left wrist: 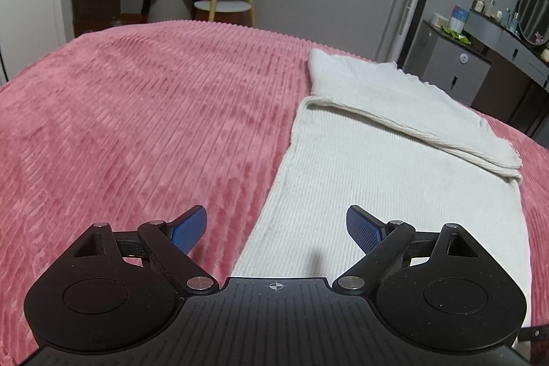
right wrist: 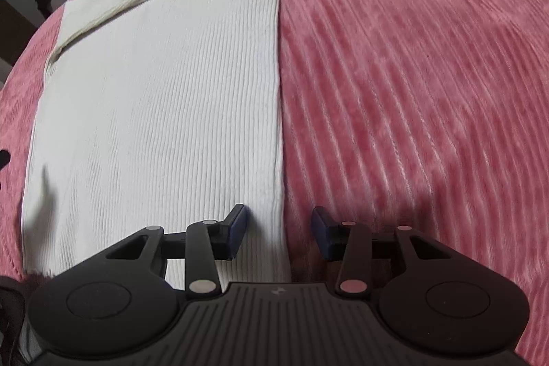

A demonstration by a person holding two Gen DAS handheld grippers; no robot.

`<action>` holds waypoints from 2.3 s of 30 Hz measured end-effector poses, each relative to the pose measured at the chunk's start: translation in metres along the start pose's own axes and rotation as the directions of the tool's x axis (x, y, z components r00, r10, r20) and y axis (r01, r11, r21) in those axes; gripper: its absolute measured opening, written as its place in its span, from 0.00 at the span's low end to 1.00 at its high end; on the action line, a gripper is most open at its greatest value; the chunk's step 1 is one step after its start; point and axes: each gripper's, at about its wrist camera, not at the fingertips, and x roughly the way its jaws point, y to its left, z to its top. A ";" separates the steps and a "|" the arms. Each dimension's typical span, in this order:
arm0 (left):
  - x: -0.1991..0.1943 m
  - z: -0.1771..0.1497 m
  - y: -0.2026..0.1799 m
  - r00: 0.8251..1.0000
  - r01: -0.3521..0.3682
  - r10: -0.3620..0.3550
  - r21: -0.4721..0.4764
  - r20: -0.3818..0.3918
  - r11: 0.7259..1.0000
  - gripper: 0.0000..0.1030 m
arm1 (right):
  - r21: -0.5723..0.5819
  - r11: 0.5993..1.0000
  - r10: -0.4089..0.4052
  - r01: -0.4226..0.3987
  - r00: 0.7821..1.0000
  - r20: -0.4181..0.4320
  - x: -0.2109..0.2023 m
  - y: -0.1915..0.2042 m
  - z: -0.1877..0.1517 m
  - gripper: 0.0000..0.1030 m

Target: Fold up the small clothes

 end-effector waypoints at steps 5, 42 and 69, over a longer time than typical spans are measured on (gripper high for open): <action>-0.003 0.000 0.004 1.000 0.018 -0.018 -0.024 0.004 1.000 0.90 | -0.056 0.998 0.004 -0.006 0.999 -0.033 -0.002 0.006 -0.006 0.38; -0.005 0.002 0.006 0.998 0.049 -0.047 -0.045 0.038 0.998 0.90 | 0.168 0.908 0.319 -0.385 0.892 0.321 -0.023 0.028 0.101 0.07; 0.030 0.000 0.005 0.998 0.028 -0.030 -0.037 -0.064 0.999 0.90 | -0.453 0.883 0.063 0.122 0.926 0.373 0.036 0.102 0.094 0.06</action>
